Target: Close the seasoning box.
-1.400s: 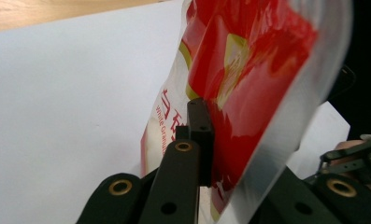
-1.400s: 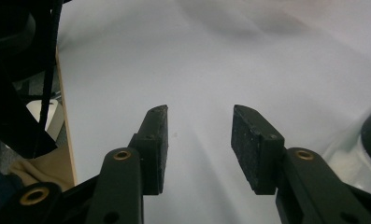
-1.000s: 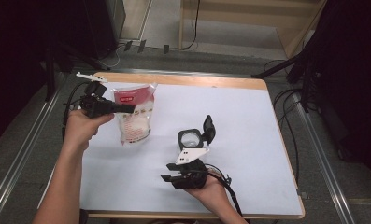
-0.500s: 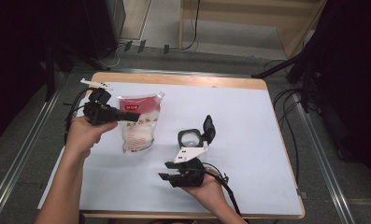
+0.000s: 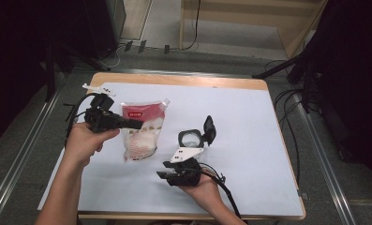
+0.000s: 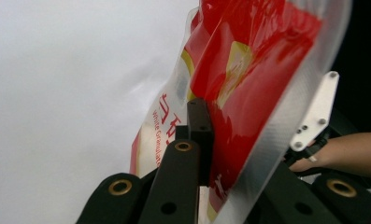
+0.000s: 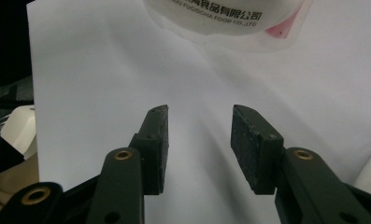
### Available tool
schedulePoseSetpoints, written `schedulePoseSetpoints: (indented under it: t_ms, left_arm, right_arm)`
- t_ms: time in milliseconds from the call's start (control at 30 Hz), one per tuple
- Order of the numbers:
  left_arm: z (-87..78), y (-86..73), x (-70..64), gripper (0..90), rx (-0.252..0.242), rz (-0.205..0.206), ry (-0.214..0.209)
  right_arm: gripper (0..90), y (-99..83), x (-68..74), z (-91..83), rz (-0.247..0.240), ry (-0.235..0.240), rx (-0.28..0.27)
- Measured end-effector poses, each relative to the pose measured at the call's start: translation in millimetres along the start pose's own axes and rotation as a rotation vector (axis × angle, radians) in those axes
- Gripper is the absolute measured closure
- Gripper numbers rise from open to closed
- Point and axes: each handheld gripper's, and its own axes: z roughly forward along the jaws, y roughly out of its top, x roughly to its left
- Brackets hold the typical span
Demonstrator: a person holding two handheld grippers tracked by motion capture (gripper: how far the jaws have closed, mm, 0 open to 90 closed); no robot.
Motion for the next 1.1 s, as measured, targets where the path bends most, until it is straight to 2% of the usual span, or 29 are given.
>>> schedulePoseSetpoints:
  t_ms: [200,333,733,833,967,1100]
  left_arm:
    - [2.4,-2.4,-12.0,90.0,0.025,0.021,-0.019]
    - [5.7,-3.6,-16.2,90.0,0.037,0.022,-0.041]
    - [5.0,-6.6,-34.3,90.0,0.045,0.038,-0.068]
    - [4.4,-7.2,-39.3,90.0,0.052,0.044,-0.071]
    - [5.0,-7.3,-43.5,90.0,0.05,0.033,-0.095]
    - [6.5,-8.0,-42.5,90.0,0.048,0.025,-0.083]
  right_arm:
    - [57.9,-1.0,1.1,7.5,0.003,-0.018,-0.003]
    - [58.4,-2.0,-0.4,14.5,0.04,-0.02,0.003]
    - [59.0,-6.1,-4.9,23.2,0.08,-0.062,-0.032]
    - [59.1,-6.6,-4.5,23.4,0.077,-0.076,-0.039]
    - [59.2,-6.5,-3.7,23.2,0.074,-0.074,-0.066]
    - [61.2,-6.2,-0.1,21.7,0.034,-0.094,-0.083]
